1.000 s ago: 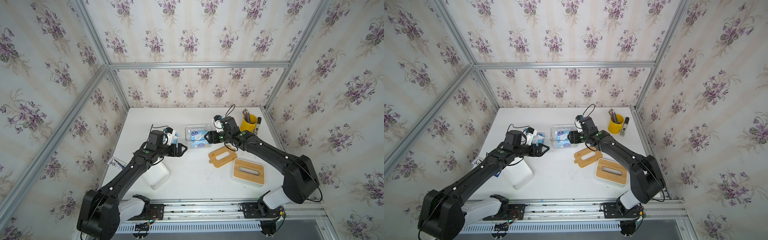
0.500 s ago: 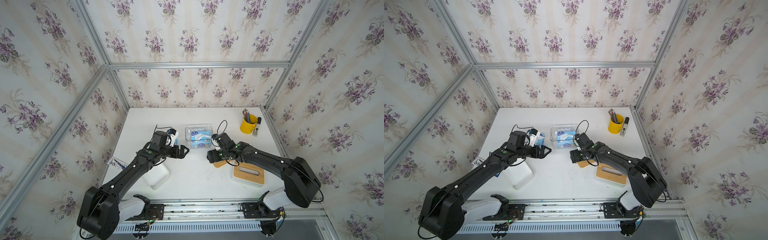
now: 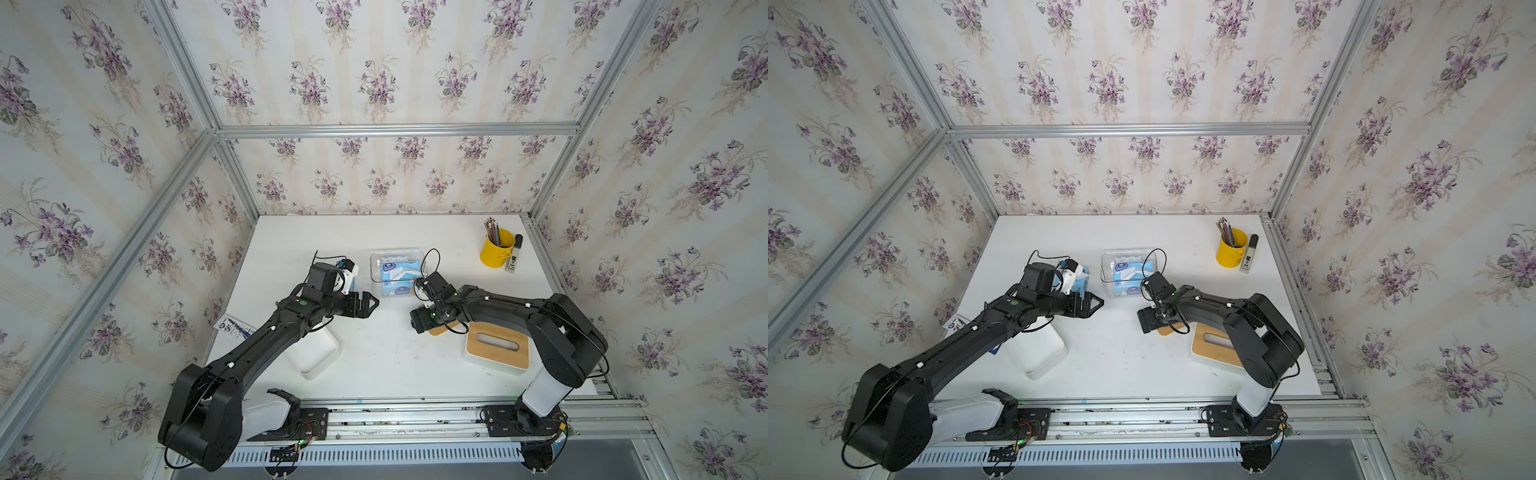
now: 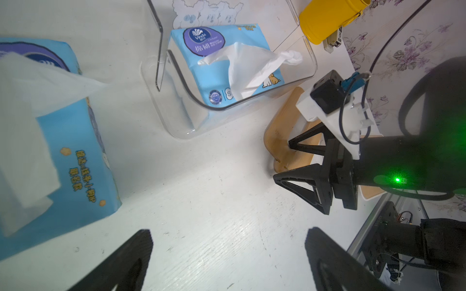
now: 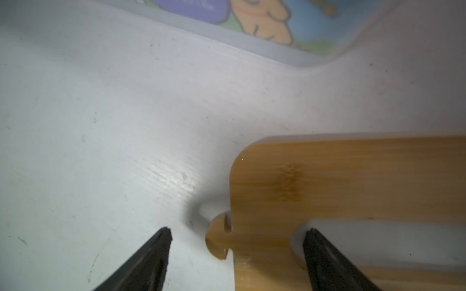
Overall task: Put the tissue paper into the tissue box
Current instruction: Pick up the box lid from the center of the board.
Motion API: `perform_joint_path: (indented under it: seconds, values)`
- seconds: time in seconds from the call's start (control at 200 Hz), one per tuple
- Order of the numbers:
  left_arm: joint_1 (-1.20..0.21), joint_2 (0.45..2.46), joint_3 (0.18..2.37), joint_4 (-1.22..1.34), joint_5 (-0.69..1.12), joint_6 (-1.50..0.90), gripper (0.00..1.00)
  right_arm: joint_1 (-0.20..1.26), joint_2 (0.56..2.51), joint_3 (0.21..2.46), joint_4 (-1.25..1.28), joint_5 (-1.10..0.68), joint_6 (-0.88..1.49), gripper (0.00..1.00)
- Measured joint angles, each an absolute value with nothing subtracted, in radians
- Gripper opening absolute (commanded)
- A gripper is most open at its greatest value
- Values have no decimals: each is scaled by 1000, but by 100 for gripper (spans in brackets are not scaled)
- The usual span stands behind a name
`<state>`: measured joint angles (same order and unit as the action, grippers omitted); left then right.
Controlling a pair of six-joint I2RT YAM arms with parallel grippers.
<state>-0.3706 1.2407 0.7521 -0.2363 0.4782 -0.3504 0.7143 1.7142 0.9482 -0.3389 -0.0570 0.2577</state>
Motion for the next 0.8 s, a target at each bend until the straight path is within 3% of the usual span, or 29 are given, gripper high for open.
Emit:
perform_joint_path:
  seconds: [0.245, 0.565, 0.799]
  values:
    - [-371, 1243, 751, -236, 478, -344, 99, 724, 1738, 972, -312, -112, 294, 81]
    - [-369, 1216, 742, -250, 446, -328, 99, 771, 1741, 1026, -104, -423, 518, 82]
    - [-369, 1203, 742, -252, 424, -321, 99, 764, 1681, 1094, -288, -231, 286, 84]
